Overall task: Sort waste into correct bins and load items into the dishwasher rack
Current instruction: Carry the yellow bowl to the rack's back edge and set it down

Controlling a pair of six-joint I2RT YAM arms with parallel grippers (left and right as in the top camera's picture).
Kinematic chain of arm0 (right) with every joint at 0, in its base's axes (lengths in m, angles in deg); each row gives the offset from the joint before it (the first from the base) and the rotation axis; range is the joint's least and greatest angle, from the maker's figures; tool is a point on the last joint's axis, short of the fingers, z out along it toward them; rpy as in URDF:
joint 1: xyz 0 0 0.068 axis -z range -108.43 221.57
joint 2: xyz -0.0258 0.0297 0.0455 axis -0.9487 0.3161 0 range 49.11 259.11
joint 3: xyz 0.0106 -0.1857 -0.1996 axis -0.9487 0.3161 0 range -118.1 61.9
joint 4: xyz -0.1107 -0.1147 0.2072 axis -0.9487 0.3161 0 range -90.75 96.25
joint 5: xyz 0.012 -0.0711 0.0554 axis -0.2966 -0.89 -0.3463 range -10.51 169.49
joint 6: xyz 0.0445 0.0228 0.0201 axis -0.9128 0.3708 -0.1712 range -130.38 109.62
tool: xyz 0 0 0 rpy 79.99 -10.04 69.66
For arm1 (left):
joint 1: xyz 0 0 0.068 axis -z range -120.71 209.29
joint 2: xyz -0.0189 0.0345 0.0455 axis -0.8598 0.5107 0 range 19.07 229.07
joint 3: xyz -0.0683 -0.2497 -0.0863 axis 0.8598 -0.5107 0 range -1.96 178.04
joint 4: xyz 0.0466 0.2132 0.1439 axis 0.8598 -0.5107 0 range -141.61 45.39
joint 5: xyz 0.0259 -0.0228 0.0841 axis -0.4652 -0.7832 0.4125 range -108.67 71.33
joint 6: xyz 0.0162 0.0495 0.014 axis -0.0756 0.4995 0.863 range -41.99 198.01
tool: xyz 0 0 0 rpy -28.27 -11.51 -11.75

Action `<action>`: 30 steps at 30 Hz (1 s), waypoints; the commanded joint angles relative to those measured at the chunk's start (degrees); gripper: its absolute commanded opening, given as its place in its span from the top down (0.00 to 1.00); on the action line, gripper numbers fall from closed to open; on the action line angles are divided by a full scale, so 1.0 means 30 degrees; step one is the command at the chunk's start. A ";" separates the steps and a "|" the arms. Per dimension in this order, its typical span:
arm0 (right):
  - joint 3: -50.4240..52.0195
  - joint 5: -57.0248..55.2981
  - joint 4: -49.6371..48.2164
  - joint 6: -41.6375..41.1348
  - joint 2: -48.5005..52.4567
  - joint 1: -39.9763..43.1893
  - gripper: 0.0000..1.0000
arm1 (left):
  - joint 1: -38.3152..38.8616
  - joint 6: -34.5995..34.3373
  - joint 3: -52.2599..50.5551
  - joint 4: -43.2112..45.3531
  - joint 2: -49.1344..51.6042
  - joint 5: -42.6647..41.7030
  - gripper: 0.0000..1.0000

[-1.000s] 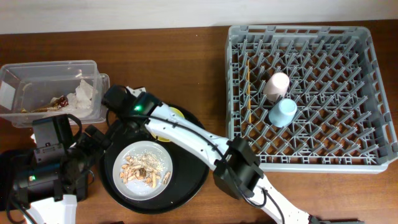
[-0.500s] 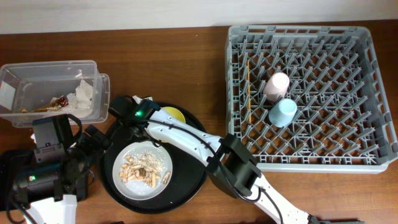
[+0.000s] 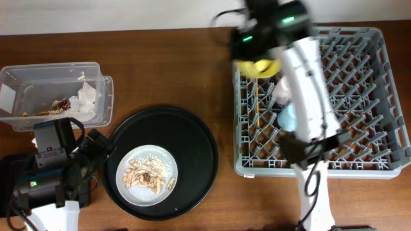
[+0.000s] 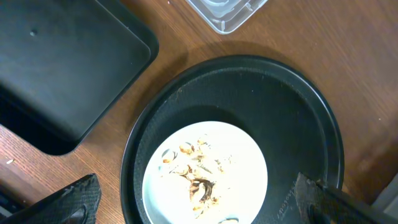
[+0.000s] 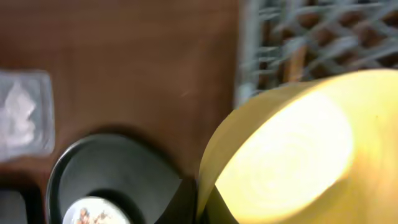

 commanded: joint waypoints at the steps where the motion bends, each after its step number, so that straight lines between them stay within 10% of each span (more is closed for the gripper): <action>1: -0.0058 0.4568 -0.0765 0.3687 0.0342 0.3920 0.96 | -0.0102 0.0022 0.0124 -0.0015 -0.0036 -0.0073 0.01; 10: 0.2878 1.8768 -0.8714 0.4590 0.3126 0.8604 0.96 | -0.0102 0.0022 0.0124 -0.0015 -0.0036 -0.0073 0.01; 16: 0.8291 2.0189 -1.4622 -0.0517 0.3249 0.8765 0.96 | -0.0102 0.0022 0.0124 -0.0015 -0.0036 -0.0073 0.01; 25: 1.0091 1.9824 -1.3063 -0.0568 0.3096 1.0265 0.95 | -0.0102 0.0022 0.0124 -0.0015 -0.0036 -0.0080 0.01; 30: 1.0083 1.4047 -1.0724 -0.0546 0.1705 1.1293 0.62 | -0.0102 0.0022 0.0124 -0.0015 -0.0036 -0.0073 0.01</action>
